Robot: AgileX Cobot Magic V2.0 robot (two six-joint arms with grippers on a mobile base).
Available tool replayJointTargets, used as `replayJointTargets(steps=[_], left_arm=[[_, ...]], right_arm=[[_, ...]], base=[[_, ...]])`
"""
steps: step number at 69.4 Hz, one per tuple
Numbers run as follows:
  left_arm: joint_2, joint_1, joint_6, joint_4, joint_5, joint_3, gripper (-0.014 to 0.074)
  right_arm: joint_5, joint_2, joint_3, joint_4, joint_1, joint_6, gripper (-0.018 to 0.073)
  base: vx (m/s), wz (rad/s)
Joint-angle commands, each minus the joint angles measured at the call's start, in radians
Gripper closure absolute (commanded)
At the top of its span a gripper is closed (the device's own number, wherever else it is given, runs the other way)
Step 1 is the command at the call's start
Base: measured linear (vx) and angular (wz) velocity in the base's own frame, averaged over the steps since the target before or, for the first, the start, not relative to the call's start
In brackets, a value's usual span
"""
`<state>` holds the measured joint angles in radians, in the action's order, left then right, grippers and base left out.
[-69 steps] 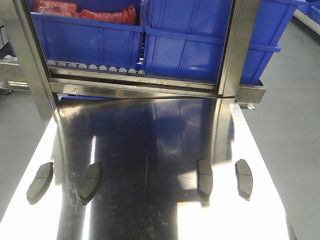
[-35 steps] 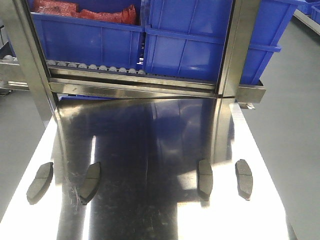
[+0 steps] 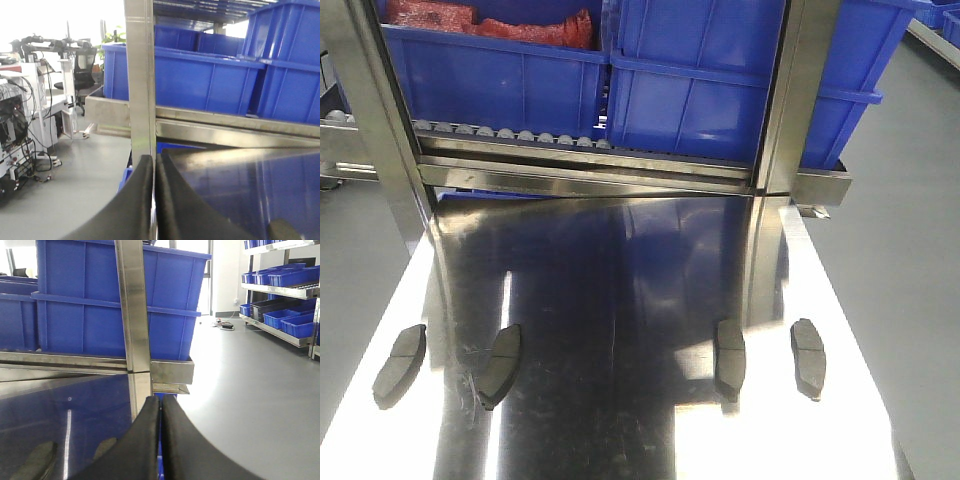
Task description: Move and align brake pads A on conveyor
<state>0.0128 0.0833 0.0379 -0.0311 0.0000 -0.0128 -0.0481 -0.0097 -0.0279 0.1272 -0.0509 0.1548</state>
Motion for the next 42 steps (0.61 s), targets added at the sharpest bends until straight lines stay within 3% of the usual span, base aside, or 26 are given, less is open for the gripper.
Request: replayJointTargets(steps=[1, 7, 23, 42], left_arm=[[-0.009, -0.003, -0.004, -0.03, -0.067, 0.096, 0.0603], [-0.065, -0.003, -0.004, -0.062, -0.011, 0.185, 0.0603], [-0.364, -0.003, 0.0, -0.048, 0.313, 0.427, 0.0603], [-0.629, -0.003, 0.006, -0.043, 0.546, 0.504, 0.0603]], right_arm=[[0.077, -0.012, -0.012, 0.007, -0.008, -0.005, 0.0571], [0.079, -0.012, -0.012, 0.007, -0.008, -0.005, 0.0571], [0.079, -0.012, -0.012, 0.007, -0.008, -0.005, 0.0571], [0.079, -0.012, -0.012, 0.007, -0.008, -0.005, 0.0571]], base=[[0.0, 0.0], [0.0, 0.0], [0.0, 0.0], [0.0, 0.0]])
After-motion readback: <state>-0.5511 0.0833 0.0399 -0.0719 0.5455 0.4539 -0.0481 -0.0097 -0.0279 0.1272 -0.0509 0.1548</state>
